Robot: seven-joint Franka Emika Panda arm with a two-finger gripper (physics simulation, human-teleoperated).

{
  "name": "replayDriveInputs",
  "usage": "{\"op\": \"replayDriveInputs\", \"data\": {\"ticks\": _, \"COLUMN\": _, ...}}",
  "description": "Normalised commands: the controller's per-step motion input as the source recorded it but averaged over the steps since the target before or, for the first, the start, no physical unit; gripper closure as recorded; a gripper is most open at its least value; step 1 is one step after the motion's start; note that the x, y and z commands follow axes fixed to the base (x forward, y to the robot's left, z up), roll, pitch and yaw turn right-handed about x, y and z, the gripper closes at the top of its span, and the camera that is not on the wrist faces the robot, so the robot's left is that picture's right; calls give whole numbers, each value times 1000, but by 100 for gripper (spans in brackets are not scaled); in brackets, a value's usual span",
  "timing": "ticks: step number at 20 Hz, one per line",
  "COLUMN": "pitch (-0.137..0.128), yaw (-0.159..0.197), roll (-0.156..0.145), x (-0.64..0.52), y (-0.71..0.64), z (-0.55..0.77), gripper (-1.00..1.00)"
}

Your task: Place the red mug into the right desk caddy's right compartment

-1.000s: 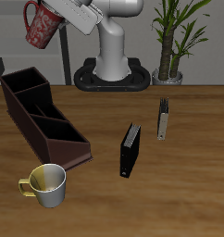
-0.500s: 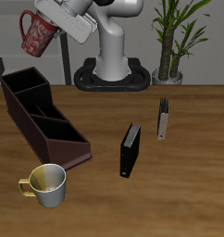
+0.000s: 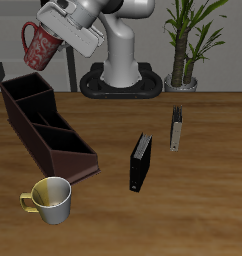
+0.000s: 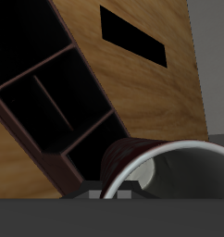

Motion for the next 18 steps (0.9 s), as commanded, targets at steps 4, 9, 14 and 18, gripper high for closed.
{"op": "replayDriveInputs", "data": {"ticks": 4, "pitch": 9, "yaw": -19, "roll": -23, "x": 59, "y": -131, "z": -173, "gripper": 100}}
{"op": "replayDriveInputs", "data": {"ticks": 9, "pitch": 10, "yaw": -46, "roll": -39, "x": 20, "y": -187, "z": -138, "gripper": 100}}
{"op": "replayDriveInputs", "data": {"ticks": 14, "pitch": 33, "yaw": -23, "roll": -22, "x": 54, "y": -122, "z": -262, "gripper": 100}}
{"op": "replayDriveInputs", "data": {"ticks": 18, "pitch": 40, "yaw": 4, "roll": 9, "x": 99, "y": 6, "z": -270, "gripper": 100}}
